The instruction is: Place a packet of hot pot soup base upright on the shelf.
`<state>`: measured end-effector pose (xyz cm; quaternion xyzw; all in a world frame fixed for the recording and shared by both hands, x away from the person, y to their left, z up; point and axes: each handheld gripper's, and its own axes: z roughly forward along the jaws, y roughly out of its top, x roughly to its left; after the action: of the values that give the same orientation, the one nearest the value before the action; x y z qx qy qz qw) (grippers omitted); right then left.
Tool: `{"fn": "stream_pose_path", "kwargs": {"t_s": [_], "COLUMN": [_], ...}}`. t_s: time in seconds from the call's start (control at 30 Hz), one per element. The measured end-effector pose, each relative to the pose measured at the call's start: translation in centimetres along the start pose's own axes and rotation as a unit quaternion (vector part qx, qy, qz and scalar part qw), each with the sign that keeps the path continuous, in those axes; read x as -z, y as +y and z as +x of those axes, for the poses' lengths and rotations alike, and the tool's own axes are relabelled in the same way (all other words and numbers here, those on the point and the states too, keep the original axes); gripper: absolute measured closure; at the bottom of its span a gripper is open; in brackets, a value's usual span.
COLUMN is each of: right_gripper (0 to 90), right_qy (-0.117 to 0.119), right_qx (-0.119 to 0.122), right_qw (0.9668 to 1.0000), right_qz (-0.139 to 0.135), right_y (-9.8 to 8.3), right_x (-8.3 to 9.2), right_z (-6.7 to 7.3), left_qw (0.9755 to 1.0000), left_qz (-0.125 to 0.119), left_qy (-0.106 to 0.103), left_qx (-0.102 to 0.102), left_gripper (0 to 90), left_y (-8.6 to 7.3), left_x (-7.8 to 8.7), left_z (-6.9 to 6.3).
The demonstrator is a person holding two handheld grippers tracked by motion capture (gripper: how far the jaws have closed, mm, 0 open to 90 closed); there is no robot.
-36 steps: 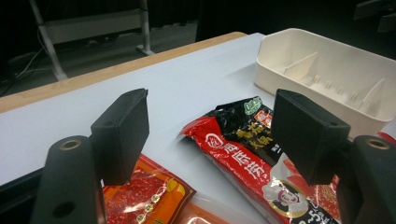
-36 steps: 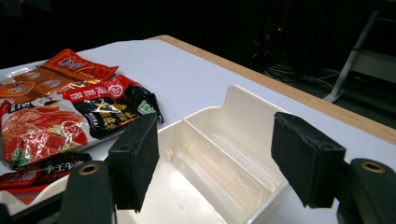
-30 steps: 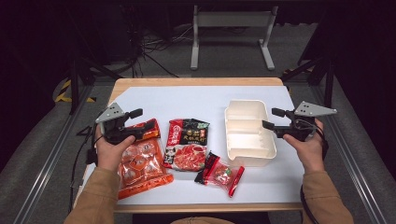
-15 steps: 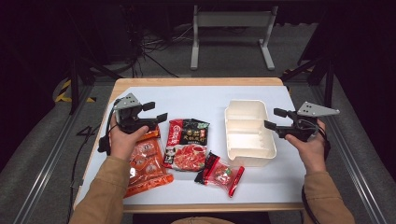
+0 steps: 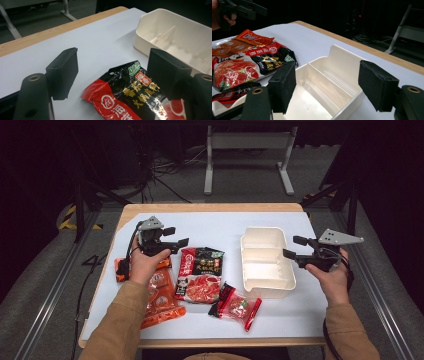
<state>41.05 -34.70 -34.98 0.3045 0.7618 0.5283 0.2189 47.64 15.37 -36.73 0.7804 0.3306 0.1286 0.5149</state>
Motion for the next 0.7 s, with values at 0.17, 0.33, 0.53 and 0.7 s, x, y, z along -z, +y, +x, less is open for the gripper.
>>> {"fn": "stream_pose_path", "kwargs": {"t_s": [0.17, 0.33, 0.53, 0.7], "right_gripper": [30.8, 30.6, 30.4, 30.2], "right_qy": [0.000, 0.003, 0.004, 0.004], "right_qx": [0.000, -0.001, -0.002, -0.002], "right_qw": [1.0000, 1.0000, 1.0000, 1.0000], "right_qz": [0.000, 0.001, 0.002, 0.001], "right_y": [0.0, -0.1, -0.1, -0.2], "right_x": [0.0, -0.1, -0.2, -0.2], "right_z": [0.0, -0.1, -0.1, -0.1], "left_qw": [0.9998, 0.9992, 0.9979, 0.9962], "left_qz": [0.010, 0.028, 0.058, 0.078], "left_qy": [-0.006, -0.005, 0.004, 0.004], "left_qx": [0.014, 0.028, 0.028, 0.039], "left_gripper": [28.0, 30.4, 32.0, 31.4], "left_y": [-0.5, -1.1, -1.6, -2.3], "left_x": [-1.7, -2.9, -4.0, -4.7], "left_z": [0.6, 0.8, 1.0, 1.2]}}
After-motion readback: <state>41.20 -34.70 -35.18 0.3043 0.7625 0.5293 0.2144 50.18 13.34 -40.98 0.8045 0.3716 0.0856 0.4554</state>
